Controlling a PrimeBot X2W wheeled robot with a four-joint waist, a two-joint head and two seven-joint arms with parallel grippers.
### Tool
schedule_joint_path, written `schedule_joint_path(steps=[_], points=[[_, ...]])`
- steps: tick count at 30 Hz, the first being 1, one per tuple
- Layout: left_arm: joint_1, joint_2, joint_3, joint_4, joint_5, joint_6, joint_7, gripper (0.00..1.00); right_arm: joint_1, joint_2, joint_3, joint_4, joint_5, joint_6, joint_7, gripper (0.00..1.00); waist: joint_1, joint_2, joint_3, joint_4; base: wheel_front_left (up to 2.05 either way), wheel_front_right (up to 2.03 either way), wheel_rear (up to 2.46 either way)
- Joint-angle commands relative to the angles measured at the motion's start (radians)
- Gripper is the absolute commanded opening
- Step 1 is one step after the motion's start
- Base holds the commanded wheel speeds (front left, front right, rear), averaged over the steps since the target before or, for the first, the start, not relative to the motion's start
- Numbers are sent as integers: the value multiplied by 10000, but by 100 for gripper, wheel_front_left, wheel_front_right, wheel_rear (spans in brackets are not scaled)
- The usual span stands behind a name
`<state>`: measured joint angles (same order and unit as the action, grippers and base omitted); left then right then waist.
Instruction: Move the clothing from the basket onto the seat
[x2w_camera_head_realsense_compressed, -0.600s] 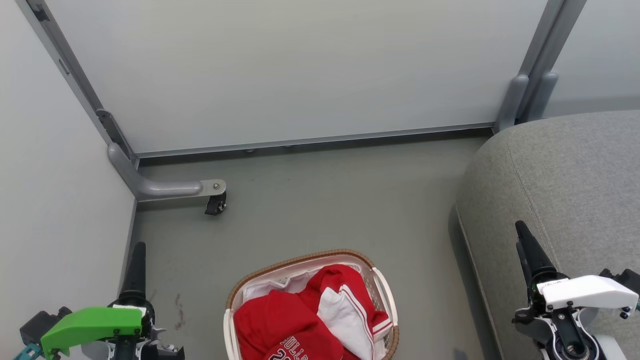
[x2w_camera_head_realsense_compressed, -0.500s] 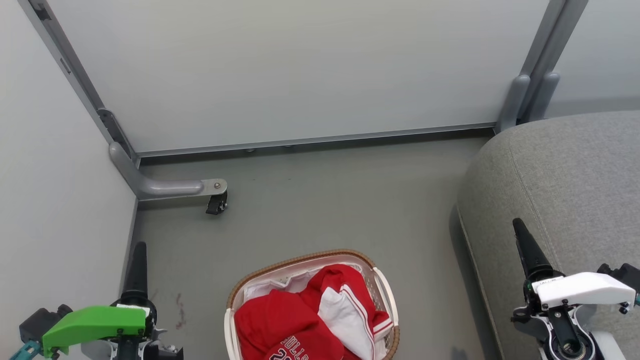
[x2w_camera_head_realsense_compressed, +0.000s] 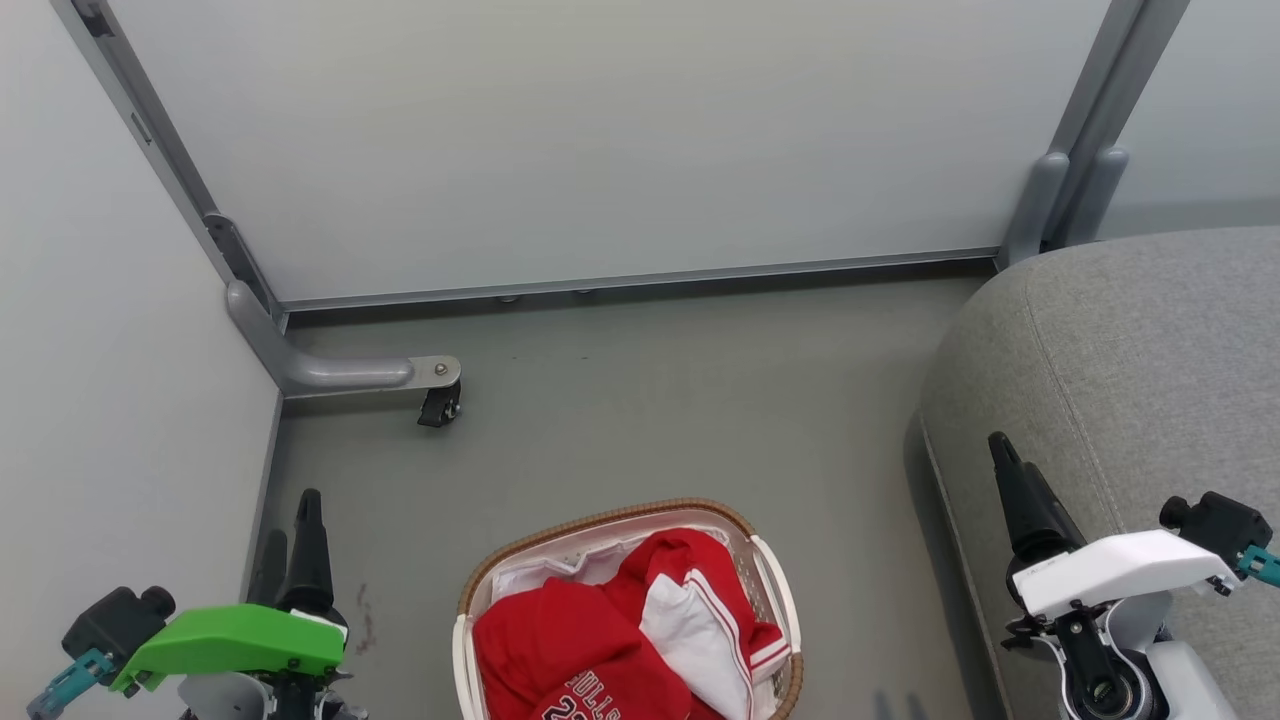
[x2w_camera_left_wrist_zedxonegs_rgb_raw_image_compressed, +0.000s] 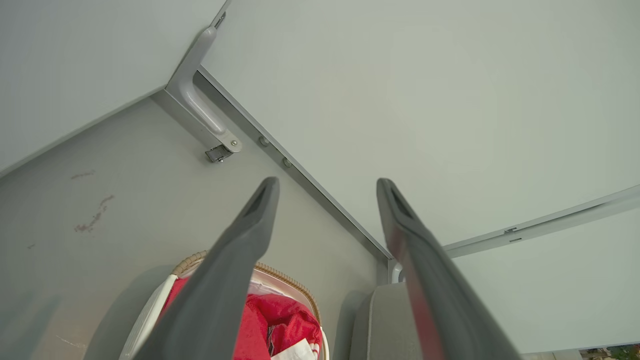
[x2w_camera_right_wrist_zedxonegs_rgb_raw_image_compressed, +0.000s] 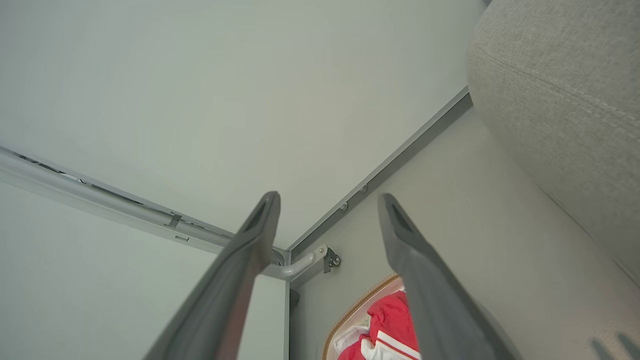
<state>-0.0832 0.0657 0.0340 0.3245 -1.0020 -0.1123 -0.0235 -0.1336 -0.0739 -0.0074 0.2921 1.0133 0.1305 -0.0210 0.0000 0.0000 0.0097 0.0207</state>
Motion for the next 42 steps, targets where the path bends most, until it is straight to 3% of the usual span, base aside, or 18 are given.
schedule_joint_path(steps=[1, 18, 28, 42], points=[[-320, 159, -105, -119, 480, 71, -116, 100, -286, -97, 81, -71, -441, 2, -141, 100, 0, 0, 1, 3, 0, 0, 0], [-353, 683, -1234, -43, 2999, 599, -705, 100, -382, -93, 283, 224, -3468, 3, -729, 100, 0, 0, 1, 52, 0, 0, 0], [-275, 756, -1345, -4, 3913, 885, -1001, 100, -419, -69, 368, 408, -4772, 3, -1023, 100, 0, 0, 9, 106, 0, 0, 0], [63, 611, -1247, -131, 5206, 790, -1376, 100, -259, 12, 315, 576, -6453, 3, -1402, 100, 0, 0, -21, 199, 0, 0, 0]])
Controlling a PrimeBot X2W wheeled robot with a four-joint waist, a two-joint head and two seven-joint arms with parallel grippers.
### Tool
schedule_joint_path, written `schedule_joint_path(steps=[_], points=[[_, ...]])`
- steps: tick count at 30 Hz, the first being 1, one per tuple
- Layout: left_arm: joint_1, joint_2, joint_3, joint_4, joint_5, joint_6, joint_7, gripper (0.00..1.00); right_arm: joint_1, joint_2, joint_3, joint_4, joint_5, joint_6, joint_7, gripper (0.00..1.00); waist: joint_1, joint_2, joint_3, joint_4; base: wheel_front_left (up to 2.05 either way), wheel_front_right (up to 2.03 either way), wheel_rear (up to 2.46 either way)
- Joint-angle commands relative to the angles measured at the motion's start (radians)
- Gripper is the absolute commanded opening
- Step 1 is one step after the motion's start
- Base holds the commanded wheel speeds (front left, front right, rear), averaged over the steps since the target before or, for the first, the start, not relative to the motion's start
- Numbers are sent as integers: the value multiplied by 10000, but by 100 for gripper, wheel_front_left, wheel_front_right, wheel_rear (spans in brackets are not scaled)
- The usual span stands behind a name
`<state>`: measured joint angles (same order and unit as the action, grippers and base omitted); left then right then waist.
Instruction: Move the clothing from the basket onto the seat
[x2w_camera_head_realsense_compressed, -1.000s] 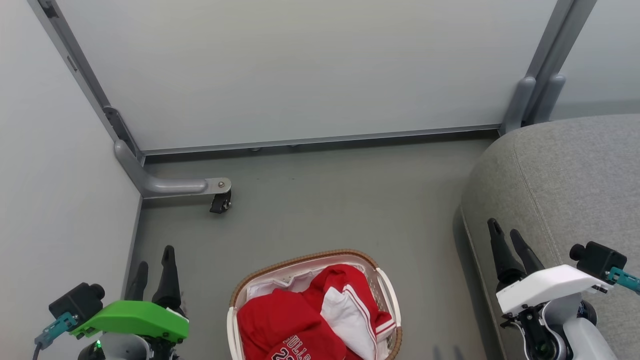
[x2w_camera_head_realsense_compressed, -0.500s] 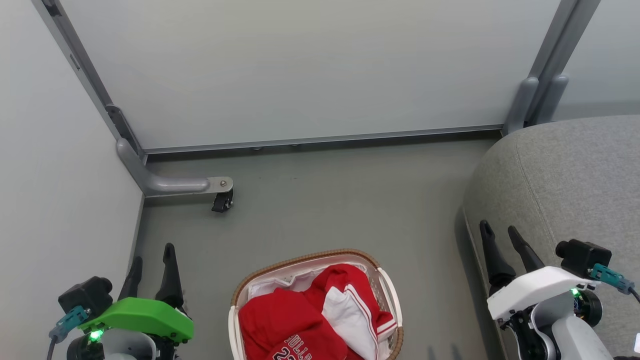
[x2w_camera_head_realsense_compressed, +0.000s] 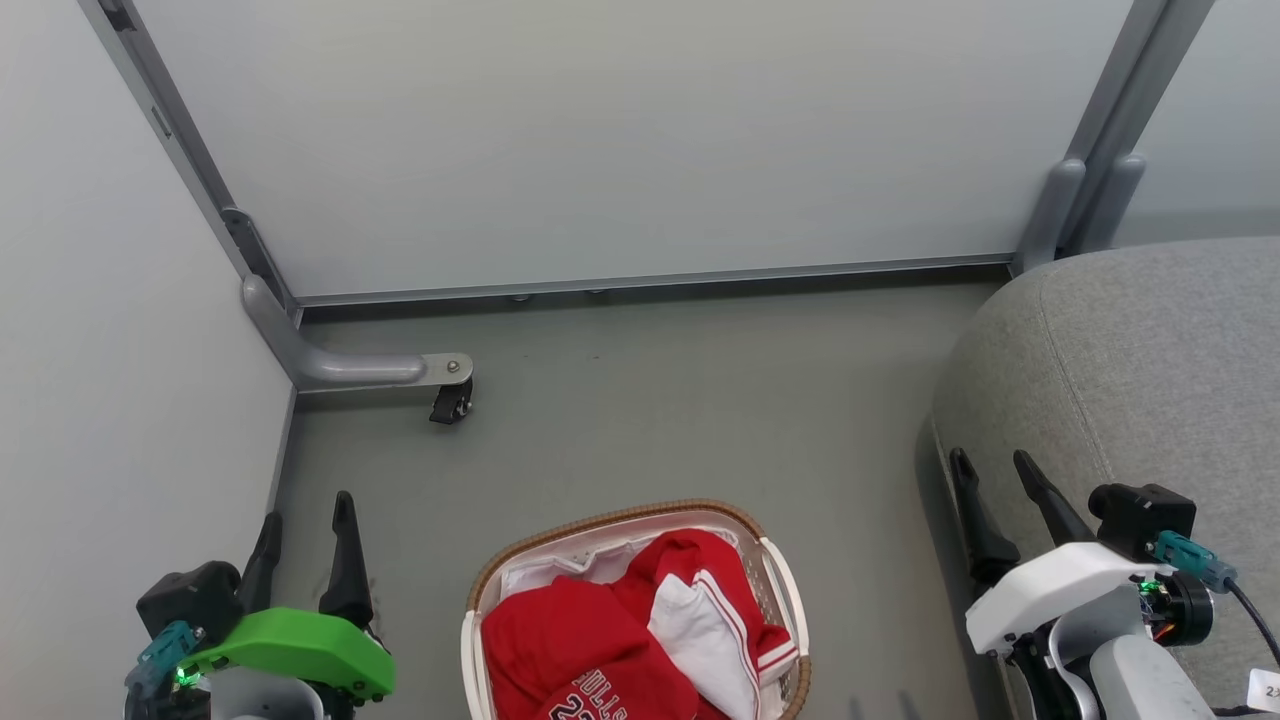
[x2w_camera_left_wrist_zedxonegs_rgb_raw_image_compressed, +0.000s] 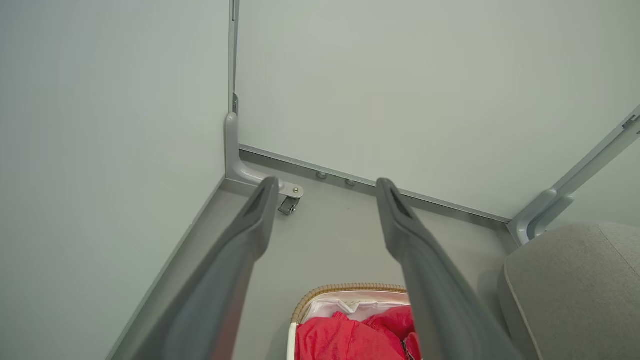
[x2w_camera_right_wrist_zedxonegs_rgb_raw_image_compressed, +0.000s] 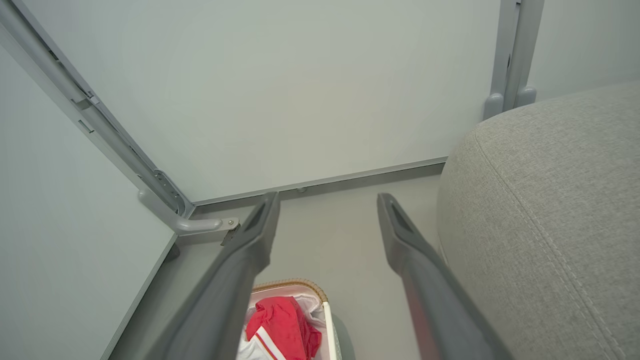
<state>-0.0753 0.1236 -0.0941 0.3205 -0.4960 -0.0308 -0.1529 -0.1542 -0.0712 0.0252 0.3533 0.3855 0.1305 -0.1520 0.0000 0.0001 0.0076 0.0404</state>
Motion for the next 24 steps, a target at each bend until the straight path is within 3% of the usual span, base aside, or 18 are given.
schedule_joint_path(steps=[1, 24], points=[[12, 5, 68, -109, 248, -47, -107, 100, -25, -4, -22, -27, -305, 3, -122, 100, 0, -1, -3, 8, 0, 0, 0], [-36, -298, 261, -4, 2552, -423, -626, 100, -258, 146, -214, 59, -2570, 2, -635, 100, 0, -1, 416, -53, 0, 0, 0]])
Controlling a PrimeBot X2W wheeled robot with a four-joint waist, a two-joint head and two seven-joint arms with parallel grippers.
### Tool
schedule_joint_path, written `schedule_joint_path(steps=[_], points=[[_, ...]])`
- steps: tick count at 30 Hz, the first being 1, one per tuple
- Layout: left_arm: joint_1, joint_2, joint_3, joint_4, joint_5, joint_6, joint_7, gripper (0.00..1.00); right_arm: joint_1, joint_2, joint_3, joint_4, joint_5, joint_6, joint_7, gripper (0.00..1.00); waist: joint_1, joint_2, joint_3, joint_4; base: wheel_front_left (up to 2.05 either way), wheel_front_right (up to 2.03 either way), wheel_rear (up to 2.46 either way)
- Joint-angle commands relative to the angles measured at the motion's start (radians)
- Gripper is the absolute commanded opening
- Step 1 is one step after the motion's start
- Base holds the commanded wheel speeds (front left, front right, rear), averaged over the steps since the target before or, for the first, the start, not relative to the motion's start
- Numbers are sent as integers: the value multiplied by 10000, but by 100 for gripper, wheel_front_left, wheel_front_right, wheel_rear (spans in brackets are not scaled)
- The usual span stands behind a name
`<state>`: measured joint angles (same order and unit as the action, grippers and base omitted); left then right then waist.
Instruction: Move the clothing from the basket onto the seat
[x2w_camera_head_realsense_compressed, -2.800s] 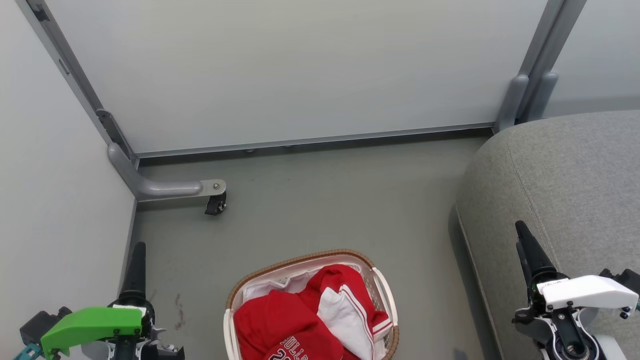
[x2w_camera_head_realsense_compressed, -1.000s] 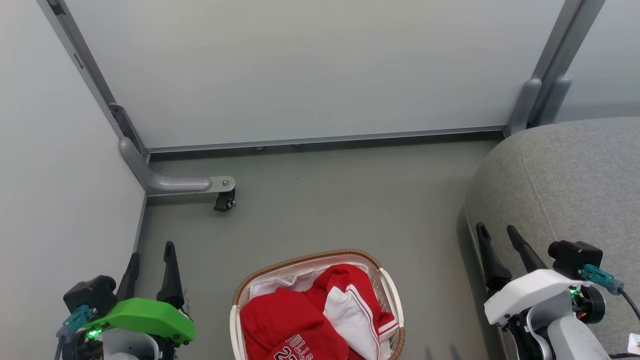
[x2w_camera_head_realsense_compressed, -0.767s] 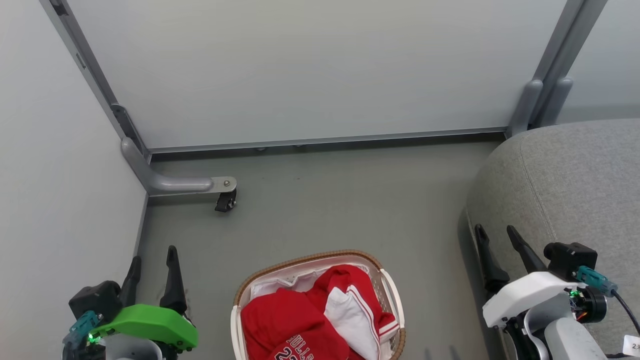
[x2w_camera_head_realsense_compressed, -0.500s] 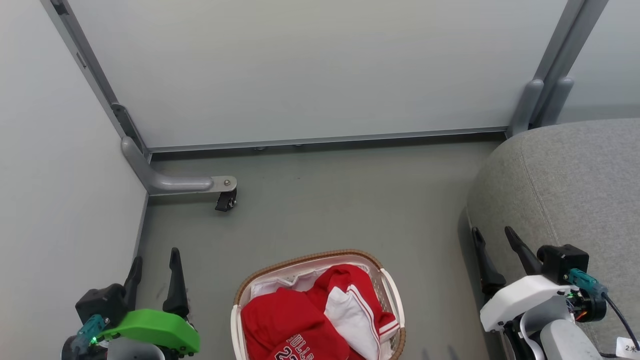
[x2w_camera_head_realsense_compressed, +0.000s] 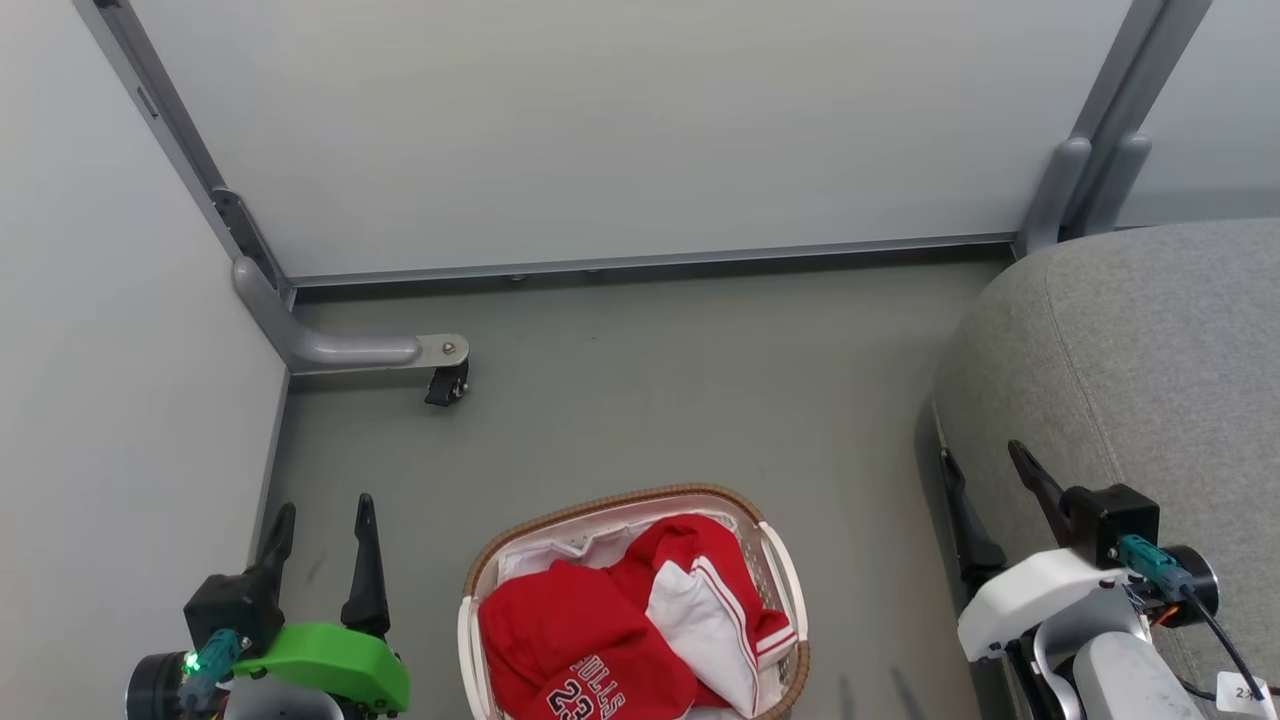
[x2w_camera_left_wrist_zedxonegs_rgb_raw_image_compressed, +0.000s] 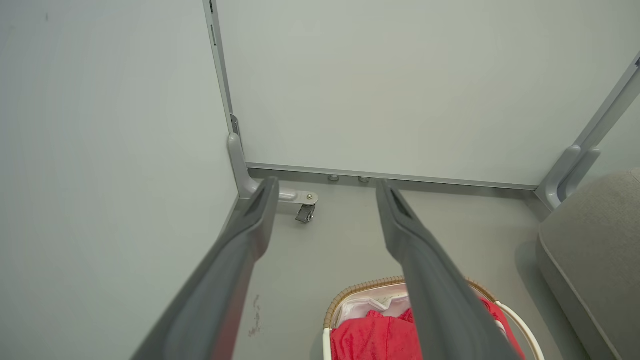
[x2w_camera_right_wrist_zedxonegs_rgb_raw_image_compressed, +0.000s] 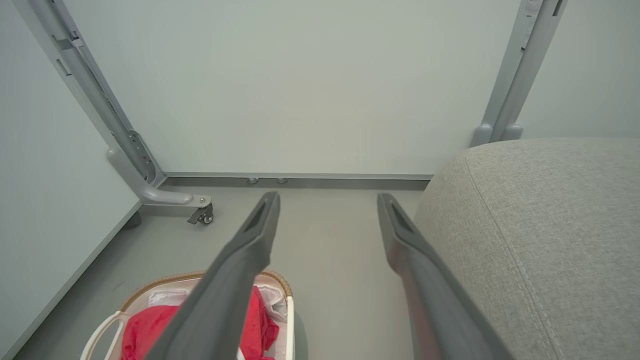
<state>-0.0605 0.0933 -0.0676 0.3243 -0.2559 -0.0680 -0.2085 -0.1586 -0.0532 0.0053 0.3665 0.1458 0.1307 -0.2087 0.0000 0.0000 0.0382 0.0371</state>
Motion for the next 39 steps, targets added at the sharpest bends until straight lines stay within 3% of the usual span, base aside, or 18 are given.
schedule_joint_path(steps=[1, 19, 28, 39], points=[[-220, -13, -5, -8, 197, -64, -83, 100, -260, -24, 42, -107, -293, 0, -89, 100, 0, 0, 198, -32, 0, 0, 0], [-2513, -229, -666, 647, 1134, -614, -428, 100, -2205, 9, 377, -1123, -1482, -2, -431, 100, 0, 0, 3458, -508, 0, 0, 0], [-3931, -21, -1961, 1386, 1011, -630, -603, 100, -3194, 6, 636, -1746, -1874, -3, -578, 100, 0, 0, 5397, -812, 0, 0, 0], [-5104, 443, -3199, 2689, 247, -631, -560, 100, -3840, 7, 983, -2440, -1604, -4, -569, 100, 0, 0, 6947, -1315, 0, 0, 0]])
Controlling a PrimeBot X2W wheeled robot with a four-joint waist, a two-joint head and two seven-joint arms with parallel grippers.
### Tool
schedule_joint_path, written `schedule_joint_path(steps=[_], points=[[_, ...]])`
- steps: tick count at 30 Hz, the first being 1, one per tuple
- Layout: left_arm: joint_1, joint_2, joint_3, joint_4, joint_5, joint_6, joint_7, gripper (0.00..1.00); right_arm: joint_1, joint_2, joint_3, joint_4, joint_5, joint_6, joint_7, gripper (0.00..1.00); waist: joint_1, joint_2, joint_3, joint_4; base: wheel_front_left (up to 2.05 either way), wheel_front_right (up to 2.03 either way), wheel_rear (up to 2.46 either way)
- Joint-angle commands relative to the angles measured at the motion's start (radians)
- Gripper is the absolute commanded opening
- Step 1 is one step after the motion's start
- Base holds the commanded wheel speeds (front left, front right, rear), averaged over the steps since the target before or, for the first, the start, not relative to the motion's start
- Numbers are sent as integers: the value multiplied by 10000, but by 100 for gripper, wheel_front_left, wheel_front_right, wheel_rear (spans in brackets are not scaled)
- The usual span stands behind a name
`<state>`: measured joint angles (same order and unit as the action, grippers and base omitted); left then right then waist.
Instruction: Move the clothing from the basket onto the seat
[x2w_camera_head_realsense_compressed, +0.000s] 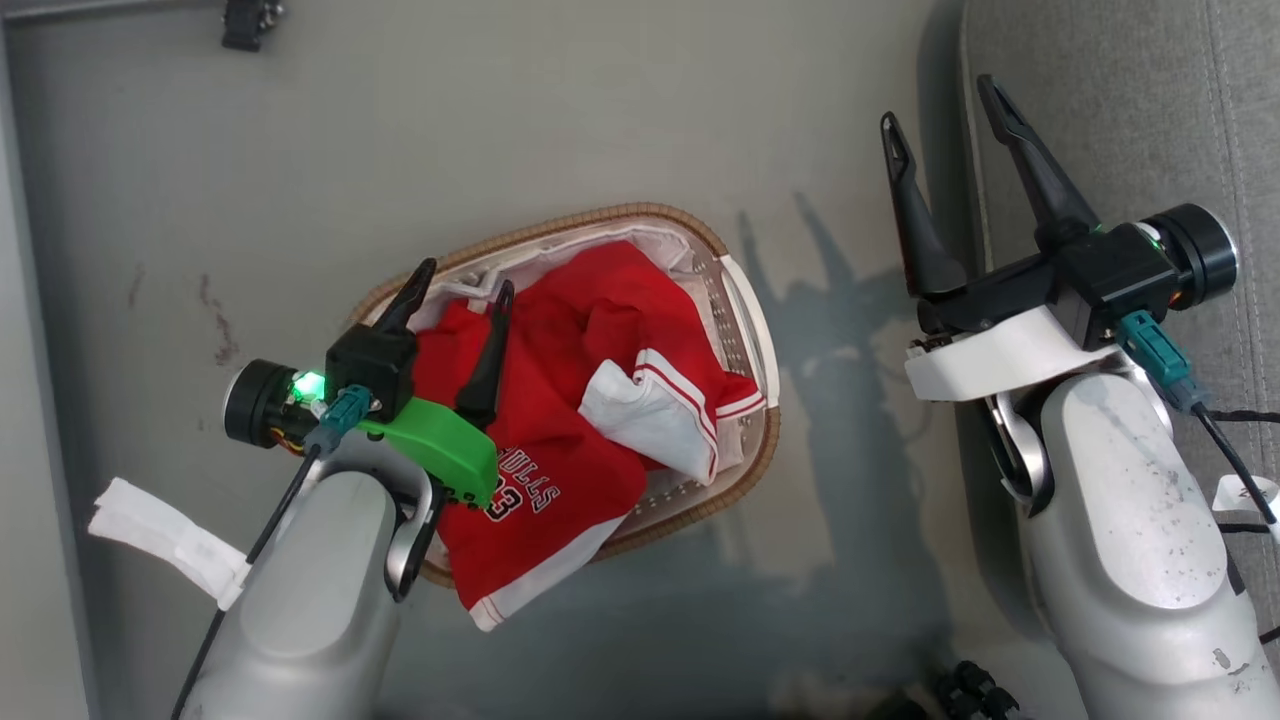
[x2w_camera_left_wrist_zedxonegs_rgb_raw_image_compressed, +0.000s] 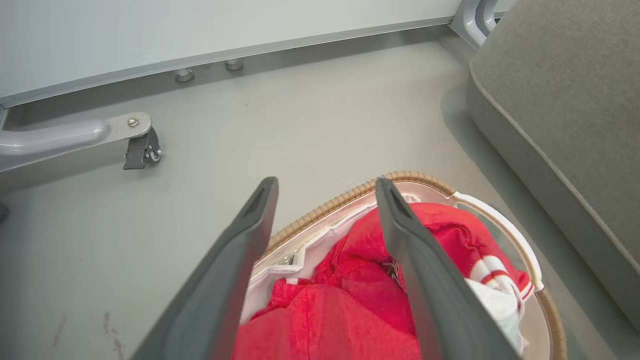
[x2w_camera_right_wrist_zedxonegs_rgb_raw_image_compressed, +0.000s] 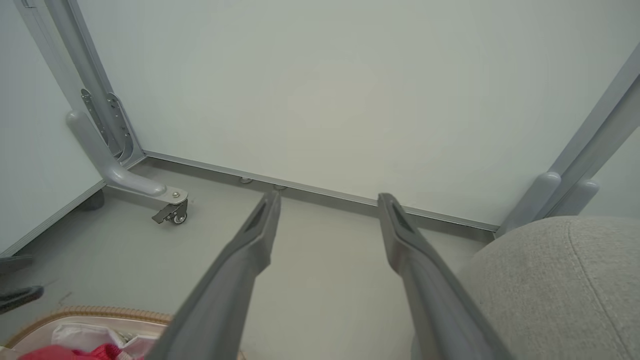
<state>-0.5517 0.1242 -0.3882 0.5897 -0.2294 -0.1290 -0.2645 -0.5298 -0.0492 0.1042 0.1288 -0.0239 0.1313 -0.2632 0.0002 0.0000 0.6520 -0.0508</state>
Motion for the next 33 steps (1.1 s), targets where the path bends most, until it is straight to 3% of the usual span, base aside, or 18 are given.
schedule_joint_path(steps=[1, 17, 29, 30, 31, 33], points=[[-291, 166, -98, 188, -63, -22, 0, 100, -180, -32, 27, -112, 102, -10, -24, 100, -2, 0, 930, -485, 0, 0, 0], [-1695, 303, -1065, 3259, -163, -23, 3, 100, -169, -30, 253, -104, 378, -10, -24, 100, -2, 0, 2270, -1132, 0, 0, 0], [-2562, -48, -1915, 5710, 152, -23, 8, 100, -327, -33, 442, 50, 468, -8, -24, 100, -2, 0, 2545, -1127, 0, 0, 0], [-2608, -114, -2031, 5858, 94, -23, 8, 60, -343, -30, 484, 77, 492, -8, -24, 100, -2, 0, 2524, -1115, 0, 0, 0], [-2653, -174, -2140, 5972, 53, -23, 8, 0, -362, -33, 526, 105, 495, -10, -24, 100, -2, 0, 2488, -1104, 0, 0, 0], [-2674, -266, -2277, 6066, -120, -23, 7, 0, -389, -33, 562, 153, 491, -10, -24, 100, -2, 0, 2390, -1104, 0, 0, 0]])
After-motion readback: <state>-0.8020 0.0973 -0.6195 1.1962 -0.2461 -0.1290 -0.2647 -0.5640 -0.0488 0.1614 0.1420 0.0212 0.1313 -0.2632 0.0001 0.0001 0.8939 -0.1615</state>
